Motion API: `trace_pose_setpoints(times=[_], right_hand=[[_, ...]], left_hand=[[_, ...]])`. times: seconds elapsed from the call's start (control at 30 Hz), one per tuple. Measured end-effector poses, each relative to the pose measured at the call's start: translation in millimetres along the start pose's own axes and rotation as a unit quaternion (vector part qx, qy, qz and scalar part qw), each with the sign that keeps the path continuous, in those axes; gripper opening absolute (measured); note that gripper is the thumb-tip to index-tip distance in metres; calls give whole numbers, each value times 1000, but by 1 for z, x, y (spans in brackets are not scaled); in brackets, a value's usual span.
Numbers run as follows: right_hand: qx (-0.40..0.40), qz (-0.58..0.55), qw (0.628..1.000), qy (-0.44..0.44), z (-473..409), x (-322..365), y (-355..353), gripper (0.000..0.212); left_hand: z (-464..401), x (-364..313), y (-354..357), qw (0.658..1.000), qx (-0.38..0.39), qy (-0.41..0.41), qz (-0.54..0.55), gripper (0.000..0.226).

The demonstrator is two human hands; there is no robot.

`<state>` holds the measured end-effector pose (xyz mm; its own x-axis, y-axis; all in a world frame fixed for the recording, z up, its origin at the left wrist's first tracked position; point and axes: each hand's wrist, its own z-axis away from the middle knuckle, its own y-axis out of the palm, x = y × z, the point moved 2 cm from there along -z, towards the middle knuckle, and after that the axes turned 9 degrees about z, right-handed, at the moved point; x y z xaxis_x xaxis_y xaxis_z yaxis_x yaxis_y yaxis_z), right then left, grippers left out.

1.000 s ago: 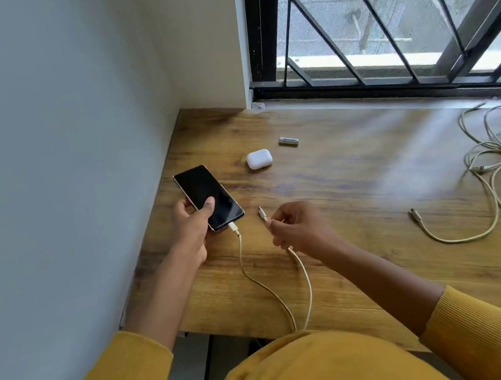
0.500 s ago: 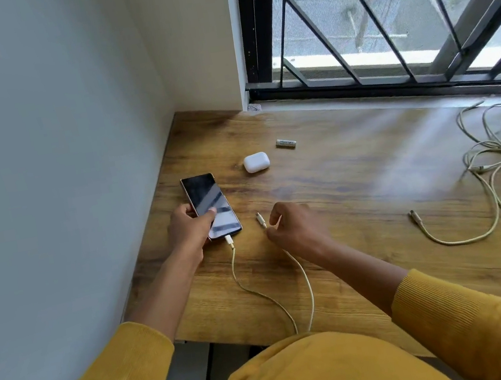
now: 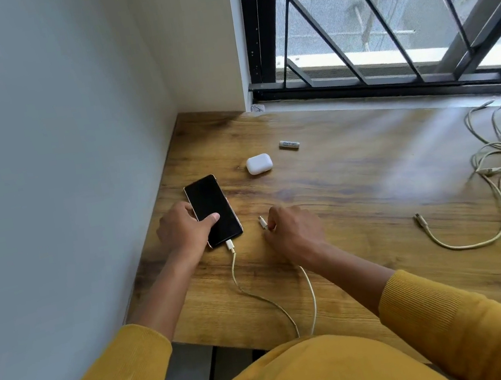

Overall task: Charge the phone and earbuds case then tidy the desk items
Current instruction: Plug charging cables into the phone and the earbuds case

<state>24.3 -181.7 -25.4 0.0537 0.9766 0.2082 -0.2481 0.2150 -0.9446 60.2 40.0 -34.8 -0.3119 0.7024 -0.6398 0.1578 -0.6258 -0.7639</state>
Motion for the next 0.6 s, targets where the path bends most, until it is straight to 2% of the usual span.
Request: trace_pose_setpoints(times=[0.13,0.23,0.4,0.6], right_hand=[[-6,-30,999,14,-1,-1,2,9],[-5,-80,997,24,2,-5,2,10],[-23,-176,983,50,9,-11,-4,11],[-46,-252,962,94,8,-15,-18,12]], left_hand=[[-6,-8,-1,999,18,40,-23,69],[-12,-28,7,994,22,103,-39,65],[-27,-65,32,980,75,181,-32,60],[-42,-94,63,963,138,225,-61,60]])
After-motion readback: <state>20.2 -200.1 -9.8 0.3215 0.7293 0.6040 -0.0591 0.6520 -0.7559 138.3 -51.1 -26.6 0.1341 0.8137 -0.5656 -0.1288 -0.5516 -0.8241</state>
